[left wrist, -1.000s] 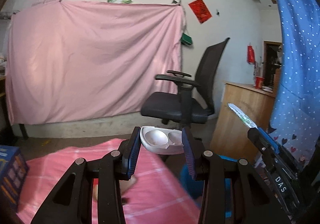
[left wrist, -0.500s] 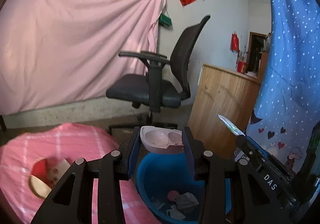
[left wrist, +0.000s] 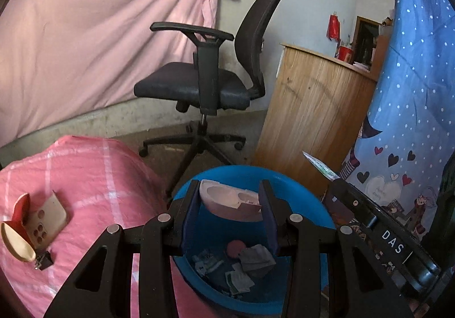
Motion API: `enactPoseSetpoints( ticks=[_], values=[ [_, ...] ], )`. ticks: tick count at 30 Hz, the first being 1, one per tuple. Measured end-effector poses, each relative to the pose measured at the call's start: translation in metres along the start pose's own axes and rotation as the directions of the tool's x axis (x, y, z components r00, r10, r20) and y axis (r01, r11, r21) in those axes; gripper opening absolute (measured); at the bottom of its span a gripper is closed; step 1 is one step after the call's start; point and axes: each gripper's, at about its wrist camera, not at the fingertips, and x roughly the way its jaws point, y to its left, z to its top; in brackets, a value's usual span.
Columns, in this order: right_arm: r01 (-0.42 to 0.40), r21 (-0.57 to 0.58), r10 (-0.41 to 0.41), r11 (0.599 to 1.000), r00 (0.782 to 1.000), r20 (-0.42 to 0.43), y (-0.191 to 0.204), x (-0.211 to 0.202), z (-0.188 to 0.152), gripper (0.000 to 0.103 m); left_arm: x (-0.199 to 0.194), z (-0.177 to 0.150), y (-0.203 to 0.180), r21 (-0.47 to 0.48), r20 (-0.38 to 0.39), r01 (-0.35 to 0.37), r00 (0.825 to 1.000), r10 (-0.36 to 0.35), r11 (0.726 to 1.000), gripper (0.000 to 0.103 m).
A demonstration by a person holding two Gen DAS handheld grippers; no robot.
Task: Collect trash
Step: 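Carry both items over the blue basin and open both tools to drop them, then move both tools back over the table toward the red cup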
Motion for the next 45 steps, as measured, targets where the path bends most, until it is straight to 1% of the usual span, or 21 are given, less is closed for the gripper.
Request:
enactPoseSetpoints(
  ticks=[6, 10, 19, 24, 29, 36, 39, 40, 41, 43, 45],
  values=[
    [-0.002, -0.003, 0.001, 1.000, 0.999, -0.034, 0.000, 0.007, -0.001, 0.050, 0.006, -0.003, 0.000, -0.004, -0.033, -0.001, 0.999, 0.001, 1.000, 0.037],
    [-0.002, -0.006, 0.002, 1.000, 0.999, -0.044, 0.001, 0.011, 0.001, 0.051, 0.007, -0.005, 0.003, -0.020, -0.047, 0.001, 0.999, -0.002, 1.000, 0.043],
    [-0.004, -0.013, 0.004, 1.000, 0.999, -0.037, -0.001, 0.012, 0.001, 0.051, -0.001, -0.003, 0.012, -0.047, -0.024, -0.011, 1.000, 0.010, 0.999, 0.044],
    [-0.009, -0.026, 0.008, 1.000, 1.000, -0.026, 0.004, 0.009, 0.002, 0.051, -0.010, -0.001, 0.014, -0.047, -0.006, -0.021, 1.000, 0.020, 0.999, 0.044],
    [-0.032, -0.053, 0.033, 0.998, 0.999, 0.016, 0.015, 0.001, 0.004, 0.051, -0.024, 0.002, 0.020, -0.051, 0.026, -0.034, 0.999, 0.035, 0.998, 0.044],
    [-0.075, -0.101, 0.082, 0.992, 0.994, 0.075, 0.040, -0.010, 0.004, 0.052, -0.055, 0.008, 0.037, -0.063, 0.100, -0.071, 0.992, 0.077, 0.995, 0.044],
    [-0.091, -0.136, 0.105, 0.986, 0.989, 0.103, 0.054, -0.015, 0.005, 0.056, -0.070, 0.007, 0.047, -0.074, 0.131, -0.093, 0.986, 0.102, 0.993, 0.044],
    [-0.097, -0.154, 0.115, 0.983, 0.987, 0.116, 0.060, -0.017, 0.004, 0.059, -0.075, 0.008, 0.051, -0.079, 0.138, -0.101, 0.984, 0.111, 0.992, 0.046],
    [-0.102, -0.166, 0.124, 0.981, 0.985, 0.124, 0.065, -0.018, 0.003, 0.060, -0.079, 0.008, 0.054, -0.085, 0.146, -0.107, 0.982, 0.119, 0.991, 0.050],
    [-0.114, -0.185, 0.140, 0.976, 0.981, 0.135, 0.074, -0.020, 0.003, 0.066, -0.089, 0.007, 0.063, -0.105, 0.169, -0.123, 0.976, 0.139, 0.987, 0.055],
    [-0.127, -0.203, 0.159, 0.971, 0.976, 0.149, 0.082, -0.023, 0.002, 0.069, -0.101, 0.006, 0.073, -0.121, 0.189, -0.142, 0.968, 0.163, 0.982, 0.056]
  ],
)
